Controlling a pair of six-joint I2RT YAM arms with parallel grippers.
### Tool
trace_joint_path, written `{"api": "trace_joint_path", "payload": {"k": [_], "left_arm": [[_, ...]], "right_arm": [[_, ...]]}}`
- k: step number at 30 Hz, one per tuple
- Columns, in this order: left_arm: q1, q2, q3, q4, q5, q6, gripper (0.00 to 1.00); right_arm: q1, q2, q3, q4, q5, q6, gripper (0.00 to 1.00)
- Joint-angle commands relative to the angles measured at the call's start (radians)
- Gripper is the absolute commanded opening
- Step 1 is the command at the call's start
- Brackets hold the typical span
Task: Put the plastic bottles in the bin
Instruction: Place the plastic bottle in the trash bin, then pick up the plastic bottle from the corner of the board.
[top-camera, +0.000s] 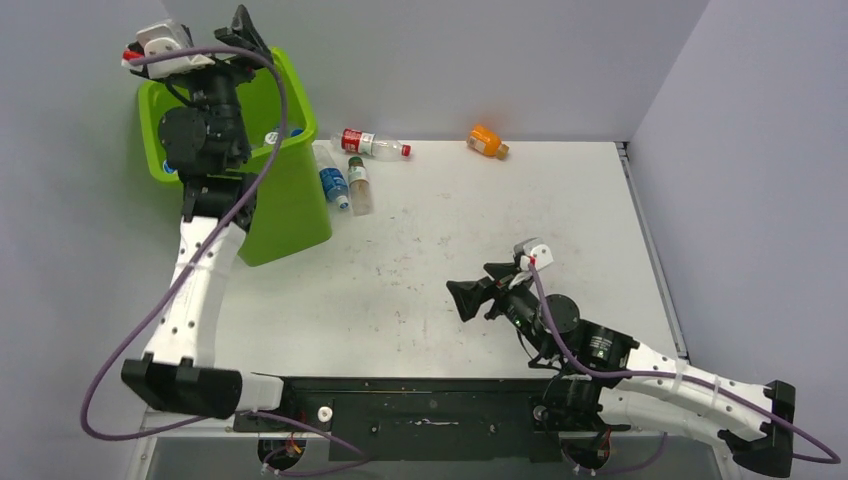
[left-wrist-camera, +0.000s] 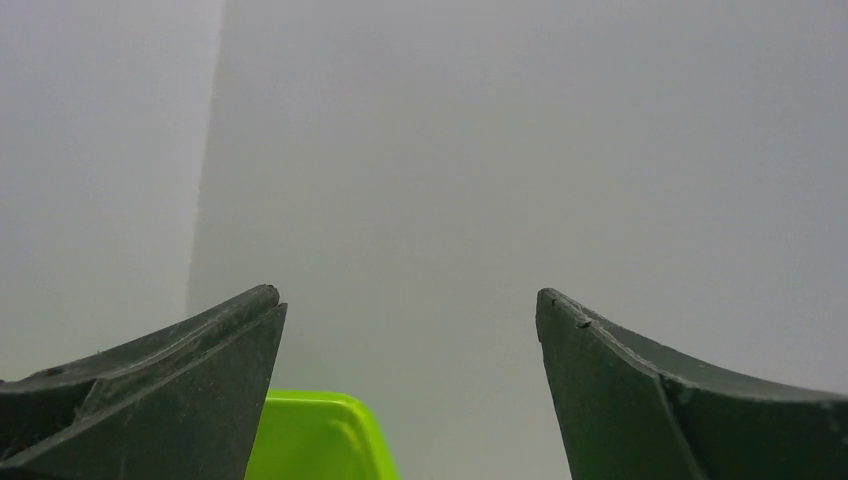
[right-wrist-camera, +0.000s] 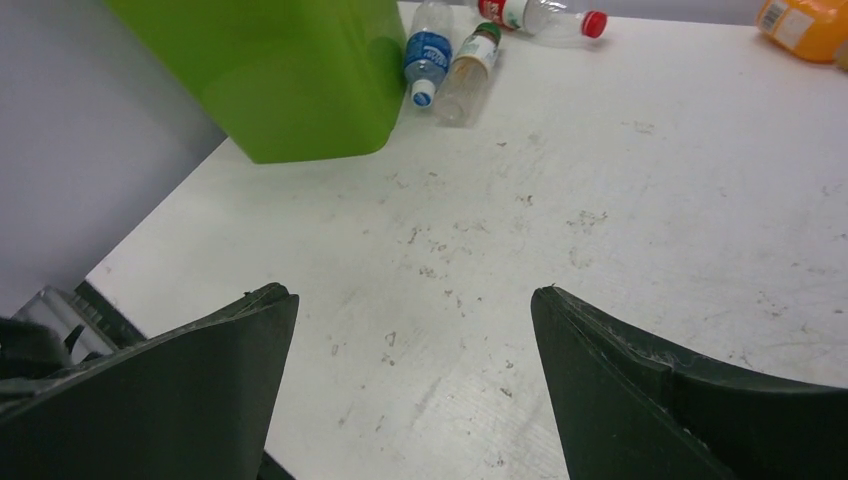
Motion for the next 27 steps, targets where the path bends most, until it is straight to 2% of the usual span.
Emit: {"api": "trace_joint_path", "payload": {"k": [1,3,6,9,10,12,16,20,24,27], "left_arm": [[-0.159,-0.185,-0.048,-0.133,0.080,0.013,0.96],[-0.237,-0.234,-0.077,-0.262,0.165,0.012,0.96],[-0.344,-0.303,-0.155,-0.403,0.261,0.017,0.96],[-0.403,-0.383,-0.271,-0.510,0.335,-0.001,0.96],[-0.409,-0.411,-0.313,-0.526,0.371,-0.002,0.96],[-0.413,-0.471,-0.407,-0.541,0.428,-0.014,0.96],[-0.415,-0.573,-0.577,-0.556,0.532,-0.007,0.96],[-0.424,-0.670,-0.736,-0.496,0.565,-0.037,0.96],[-0.426,-0.753,-0.933,-0.304,0.428,-0.158,0.96],[-0.422,-0.776,-1.018,-0.244,0.372,-0.174,0.96]], "right_arm": [[-0.003,0.127,0.135,0.047,0.194,0.021,0.90],[-0.013,0.220,0.215,0.015,0.271,0.024,0.90],[-0.122,0.375,0.340,-0.066,0.279,0.068,0.90],[-0.359,0.504,0.391,-0.075,0.059,0.241,0.90],[-0.430,0.535,0.378,-0.036,-0.045,0.296,0.90],[-0.537,0.581,0.316,0.124,-0.121,0.369,0.90],[-0.622,0.712,0.248,0.389,-0.020,0.318,0.90],[-0.733,0.904,0.284,0.623,-0.069,0.214,0.90],[-0.860,1.113,0.423,0.693,-0.191,0.124,0.90],[-0.935,1.247,0.514,0.754,-0.309,0.104,0.90]]}}
